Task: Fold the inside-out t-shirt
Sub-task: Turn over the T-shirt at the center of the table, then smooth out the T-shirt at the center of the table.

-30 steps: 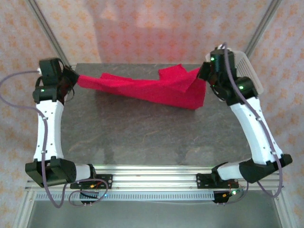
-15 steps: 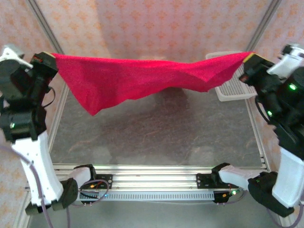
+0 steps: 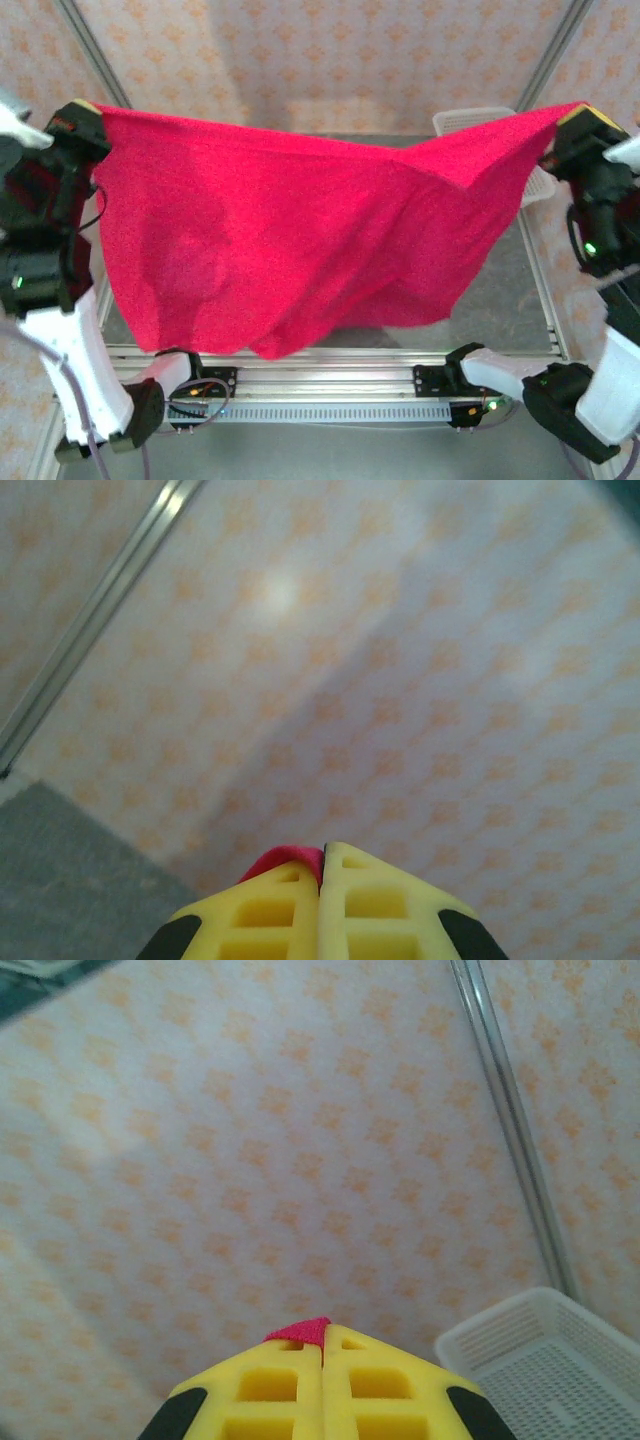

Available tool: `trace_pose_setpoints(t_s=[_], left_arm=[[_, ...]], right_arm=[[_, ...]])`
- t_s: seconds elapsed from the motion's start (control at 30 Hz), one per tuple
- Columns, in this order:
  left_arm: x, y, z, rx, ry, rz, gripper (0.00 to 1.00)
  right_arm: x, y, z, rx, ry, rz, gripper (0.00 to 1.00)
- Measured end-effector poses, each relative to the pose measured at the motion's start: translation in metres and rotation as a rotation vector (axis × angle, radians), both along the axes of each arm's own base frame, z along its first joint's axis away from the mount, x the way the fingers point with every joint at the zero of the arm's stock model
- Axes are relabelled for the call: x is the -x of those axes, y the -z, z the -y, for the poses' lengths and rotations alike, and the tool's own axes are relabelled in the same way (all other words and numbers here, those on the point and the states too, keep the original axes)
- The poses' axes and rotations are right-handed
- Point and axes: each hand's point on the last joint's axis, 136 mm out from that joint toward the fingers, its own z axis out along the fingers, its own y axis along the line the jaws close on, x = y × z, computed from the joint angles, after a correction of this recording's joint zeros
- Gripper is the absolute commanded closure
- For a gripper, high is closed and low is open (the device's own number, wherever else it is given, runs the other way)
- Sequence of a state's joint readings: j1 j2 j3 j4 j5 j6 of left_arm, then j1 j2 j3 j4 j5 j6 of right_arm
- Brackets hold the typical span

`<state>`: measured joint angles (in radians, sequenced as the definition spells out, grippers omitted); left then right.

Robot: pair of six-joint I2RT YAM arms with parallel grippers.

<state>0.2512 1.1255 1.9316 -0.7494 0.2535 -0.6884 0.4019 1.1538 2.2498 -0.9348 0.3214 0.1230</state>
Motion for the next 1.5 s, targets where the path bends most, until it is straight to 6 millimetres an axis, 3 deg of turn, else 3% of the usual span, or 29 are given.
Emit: trace_pose_setpoints(t_s=[0.13,0.23,0.3,0.43,0.5,0.53,0.57,0.6,0.67,0.77,0.87,0.93,1.07,1.13,1.2,1.3,1.37,1.5], left_arm=[[-0.081,0.078,-0.017,0.059,0.011,-0.182,1.00],[-0.145,0.160,-0.024,0.103,0.021,-0.354,1.00],[-0.181,0.217,-0.023,0.120,0.033,-0.467,1.00],[-0.237,0.309,-0.014,0.135,0.060,-0.625,1.00],[-0.266,0.357,-0.010,0.142,0.073,-0.703,1.00],[-0.280,0.376,-0.008,0.145,0.079,-0.733,0.86],[-0.298,0.400,-0.006,0.150,0.089,-0.768,0.62],[-0.312,0.420,-0.005,0.151,0.098,-0.799,0.47],[-0.329,0.456,-0.005,0.148,0.107,-0.857,0.30],[-0.318,0.486,-0.004,0.152,0.105,-0.965,0.26],[-0.297,0.472,0.001,0.139,0.102,-0.986,0.26],[-0.271,0.451,0.013,0.128,0.115,-0.974,0.26],[-0.210,0.405,0.057,0.130,0.210,-0.881,0.27],[-0.190,0.401,0.079,0.145,0.269,-0.844,0.29],[-0.174,0.421,0.089,0.162,0.298,-0.867,0.30],[-0.150,0.469,0.088,0.186,0.293,-0.975,0.31],[-0.136,0.490,0.084,0.185,0.281,-1.038,0.31],[-0.126,0.502,0.077,0.152,0.261,-1.076,0.31]], right_arm=[[-0.084,0.033,-0.019,0.110,0.081,-0.130,1.00],[-0.164,0.077,-0.031,0.165,0.121,-0.254,1.00],[-0.224,0.128,-0.037,0.188,0.124,-0.374,1.00],[-0.311,0.231,-0.045,0.188,0.101,-0.577,1.00],[-0.352,0.284,-0.052,0.154,0.077,-0.657,0.85],[-0.368,0.304,-0.055,0.136,0.070,-0.686,0.70],[-0.388,0.327,-0.060,0.106,0.054,-0.708,0.50],[-0.405,0.349,-0.065,0.073,0.040,-0.723,0.36],[-0.423,0.392,-0.071,0.017,0.023,-0.769,0.23],[-0.412,0.453,-0.073,-0.055,0.018,-0.931,0.19],[-0.389,0.480,-0.076,-0.126,0.006,-1.047,0.19],[-0.367,0.487,-0.079,-0.166,-0.011,-1.113,0.20],[-0.315,0.482,-0.097,-0.205,-0.078,-1.182,0.25],[-0.290,0.480,-0.112,-0.220,-0.121,-1.189,0.32],[-0.275,0.483,-0.127,-0.239,-0.166,-1.177,0.41],[-0.282,0.491,-0.139,-0.253,-0.200,-1.141,0.43],[-0.295,0.500,-0.139,-0.265,-0.199,-1.119,0.46],[-0.323,0.530,-0.137,-0.288,-0.172,-1.118,0.48]])
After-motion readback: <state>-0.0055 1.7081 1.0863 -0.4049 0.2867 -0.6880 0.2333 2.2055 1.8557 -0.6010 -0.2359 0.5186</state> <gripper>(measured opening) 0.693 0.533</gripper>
